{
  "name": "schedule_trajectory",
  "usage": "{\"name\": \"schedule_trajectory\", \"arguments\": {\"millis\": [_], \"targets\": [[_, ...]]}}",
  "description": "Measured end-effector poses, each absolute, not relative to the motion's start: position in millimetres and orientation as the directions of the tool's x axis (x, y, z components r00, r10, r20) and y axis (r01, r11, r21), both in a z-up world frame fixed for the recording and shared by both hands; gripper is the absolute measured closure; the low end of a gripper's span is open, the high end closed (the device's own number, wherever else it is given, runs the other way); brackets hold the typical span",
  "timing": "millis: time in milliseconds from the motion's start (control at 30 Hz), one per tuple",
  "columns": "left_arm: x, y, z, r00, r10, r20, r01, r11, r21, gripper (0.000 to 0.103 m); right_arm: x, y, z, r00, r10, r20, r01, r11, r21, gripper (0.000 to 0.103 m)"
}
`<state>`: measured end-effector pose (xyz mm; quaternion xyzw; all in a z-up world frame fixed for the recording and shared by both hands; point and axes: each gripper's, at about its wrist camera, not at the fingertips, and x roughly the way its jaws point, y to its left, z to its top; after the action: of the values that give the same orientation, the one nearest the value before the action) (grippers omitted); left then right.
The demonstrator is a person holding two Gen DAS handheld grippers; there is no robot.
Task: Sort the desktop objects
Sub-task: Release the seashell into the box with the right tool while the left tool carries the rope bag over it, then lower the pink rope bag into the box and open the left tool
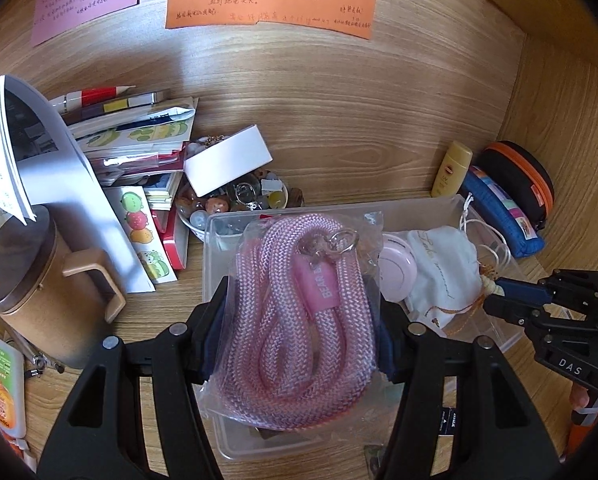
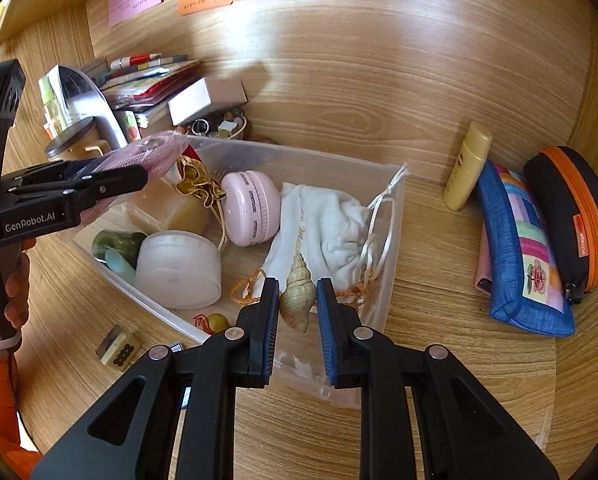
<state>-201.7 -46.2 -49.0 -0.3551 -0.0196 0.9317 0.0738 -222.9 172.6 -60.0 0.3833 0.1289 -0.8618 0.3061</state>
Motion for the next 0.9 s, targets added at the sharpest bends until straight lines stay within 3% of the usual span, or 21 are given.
{"name": "schedule_trajectory", "arguments": {"millis": [733,900], "targets": [[-202.8,-36.6,-61.6,-0.697,0.122,-0.707,-0.143,-0.989,-0.03,0.031,-219.1,166.0,-63.1,-0.538,-0.381,-0.752,0.62,-0.783,-0.046,0.085],[-197.7,-40.9,-56.0,-0.696,0.141,-0.704,-0.144,-0.988,-0.055,0.028,-218.5,166.9,-61.6,-0.542,-0.373,-0.753,0.612,-0.789,-0.049,0.079]]}}
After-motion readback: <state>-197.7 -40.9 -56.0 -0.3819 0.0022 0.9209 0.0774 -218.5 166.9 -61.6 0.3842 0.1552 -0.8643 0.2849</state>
